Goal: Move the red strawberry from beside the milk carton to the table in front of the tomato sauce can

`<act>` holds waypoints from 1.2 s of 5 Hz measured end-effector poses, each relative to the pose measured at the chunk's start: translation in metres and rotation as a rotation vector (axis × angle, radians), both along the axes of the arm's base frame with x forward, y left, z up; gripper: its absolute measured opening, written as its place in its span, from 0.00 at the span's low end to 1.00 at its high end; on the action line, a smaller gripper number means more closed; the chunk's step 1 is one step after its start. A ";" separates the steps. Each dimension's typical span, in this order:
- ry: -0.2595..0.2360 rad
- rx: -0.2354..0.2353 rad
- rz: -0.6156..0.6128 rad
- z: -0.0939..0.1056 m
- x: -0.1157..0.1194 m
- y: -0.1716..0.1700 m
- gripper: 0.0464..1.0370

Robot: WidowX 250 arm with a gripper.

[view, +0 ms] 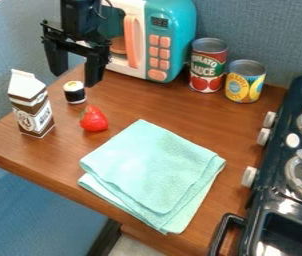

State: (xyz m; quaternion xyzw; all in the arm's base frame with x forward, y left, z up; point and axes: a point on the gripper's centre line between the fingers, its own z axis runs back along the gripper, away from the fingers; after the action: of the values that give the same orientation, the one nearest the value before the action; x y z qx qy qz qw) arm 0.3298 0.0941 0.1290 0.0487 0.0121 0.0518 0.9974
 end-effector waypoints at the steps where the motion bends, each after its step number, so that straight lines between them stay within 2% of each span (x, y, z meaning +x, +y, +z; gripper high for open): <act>1: 0.039 -0.012 -0.007 -0.012 -0.002 -0.002 0.96; 2: 0.030 -0.038 -0.135 -0.018 0.000 -0.004 0.96; 4: 0.039 -0.062 -0.307 -0.020 -0.003 0.003 0.96; 6: 0.101 -0.101 -0.488 -0.043 0.012 0.007 0.96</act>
State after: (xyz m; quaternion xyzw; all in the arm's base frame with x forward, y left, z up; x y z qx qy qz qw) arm 0.3416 0.1014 0.0856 0.0030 0.0526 -0.1934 0.9797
